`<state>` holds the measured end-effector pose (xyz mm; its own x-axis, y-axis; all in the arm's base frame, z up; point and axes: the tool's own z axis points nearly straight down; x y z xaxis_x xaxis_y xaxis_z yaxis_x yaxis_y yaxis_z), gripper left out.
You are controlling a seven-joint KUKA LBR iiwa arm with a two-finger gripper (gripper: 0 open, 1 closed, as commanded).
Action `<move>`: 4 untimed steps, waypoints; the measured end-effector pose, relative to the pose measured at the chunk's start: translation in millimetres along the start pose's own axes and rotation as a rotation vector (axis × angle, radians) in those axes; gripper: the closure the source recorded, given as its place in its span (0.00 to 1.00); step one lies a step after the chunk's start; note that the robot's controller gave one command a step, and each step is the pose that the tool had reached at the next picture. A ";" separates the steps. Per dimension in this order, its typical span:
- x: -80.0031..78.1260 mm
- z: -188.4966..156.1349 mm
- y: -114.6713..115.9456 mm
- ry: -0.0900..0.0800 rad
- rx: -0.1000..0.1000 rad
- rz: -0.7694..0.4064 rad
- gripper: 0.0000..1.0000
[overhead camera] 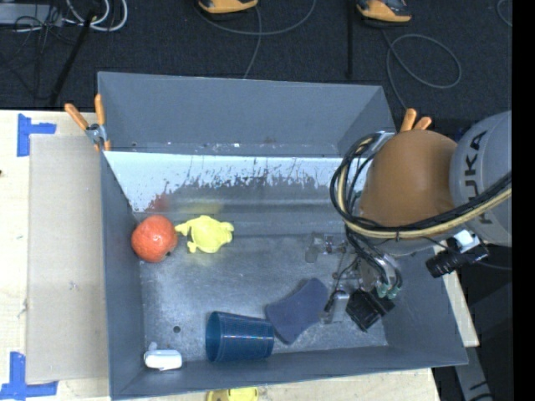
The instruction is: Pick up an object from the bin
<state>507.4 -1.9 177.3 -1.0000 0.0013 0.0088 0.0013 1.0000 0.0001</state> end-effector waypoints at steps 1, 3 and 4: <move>-1.4 -4.4 0.0 -0.007 0.000 0.000 0.00; -6.4 102.5 16.5 -0.003 0.000 -0.104 1.00; -6.4 102.5 16.4 -0.003 0.000 -0.104 1.00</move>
Offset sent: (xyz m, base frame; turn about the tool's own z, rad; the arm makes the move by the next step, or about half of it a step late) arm 0.0456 0.0377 -0.1063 0.0233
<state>512.9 14.5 74.7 -0.9948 -0.1021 0.0060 -0.1021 0.9948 0.0010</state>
